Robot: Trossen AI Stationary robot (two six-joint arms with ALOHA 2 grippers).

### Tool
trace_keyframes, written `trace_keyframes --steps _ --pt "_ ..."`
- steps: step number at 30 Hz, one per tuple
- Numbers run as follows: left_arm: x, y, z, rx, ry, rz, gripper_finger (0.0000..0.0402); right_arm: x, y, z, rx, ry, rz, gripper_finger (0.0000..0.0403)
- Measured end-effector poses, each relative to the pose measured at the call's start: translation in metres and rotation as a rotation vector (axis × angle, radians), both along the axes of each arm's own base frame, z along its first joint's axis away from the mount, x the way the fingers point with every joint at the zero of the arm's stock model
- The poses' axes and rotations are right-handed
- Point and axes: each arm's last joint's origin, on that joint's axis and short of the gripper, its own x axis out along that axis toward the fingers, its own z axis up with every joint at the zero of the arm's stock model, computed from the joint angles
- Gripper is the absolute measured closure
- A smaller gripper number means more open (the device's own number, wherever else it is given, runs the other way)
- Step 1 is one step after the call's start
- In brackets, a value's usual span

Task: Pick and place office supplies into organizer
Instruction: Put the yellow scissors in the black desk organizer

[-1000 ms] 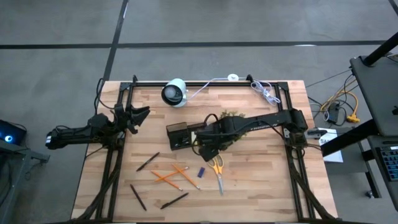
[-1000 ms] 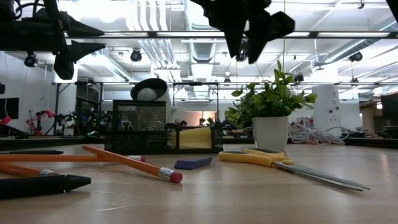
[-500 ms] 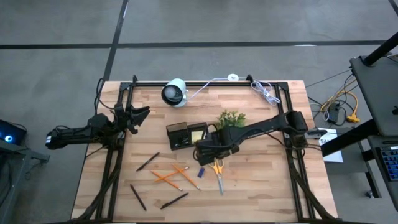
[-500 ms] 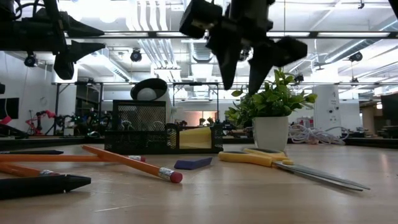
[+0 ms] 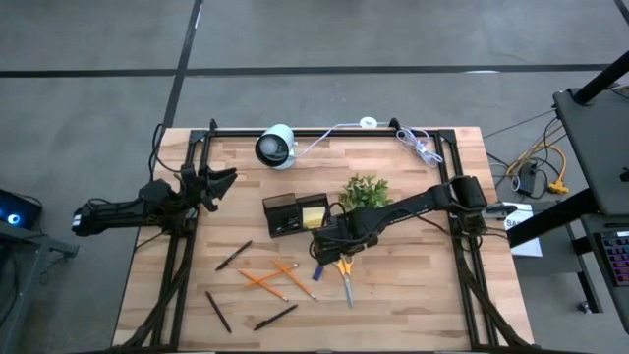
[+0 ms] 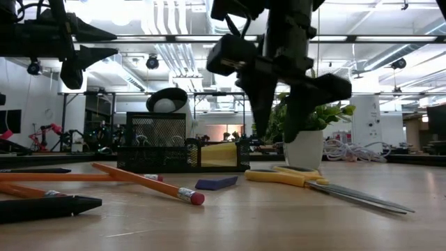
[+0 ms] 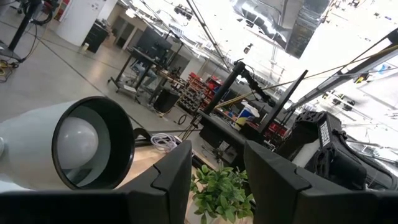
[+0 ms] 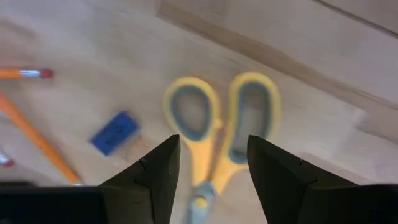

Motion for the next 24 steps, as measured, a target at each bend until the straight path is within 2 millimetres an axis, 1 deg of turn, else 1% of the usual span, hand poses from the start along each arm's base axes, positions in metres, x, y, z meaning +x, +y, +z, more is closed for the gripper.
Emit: trace_keyframes --steps 5,11,20,24 --pt "0.0 0.0 0.0 0.0 0.0 0.0 0.0269 0.004 0.002 -0.001 -0.059 -0.068 0.023 0.023" --pt "0.0 0.0 0.0 0.0 0.0 0.0 0.0269 0.002 0.005 -0.002 -0.082 -0.065 0.038 0.023" --pt "0.0 0.0 0.0 0.0 0.0 0.0 0.0269 -0.006 0.01 -0.015 -0.113 -0.034 0.046 0.023" --pt "0.0 0.0 0.0 0.0 0.0 0.0 0.0269 -0.007 0.011 -0.016 -0.147 -0.041 0.055 0.023"
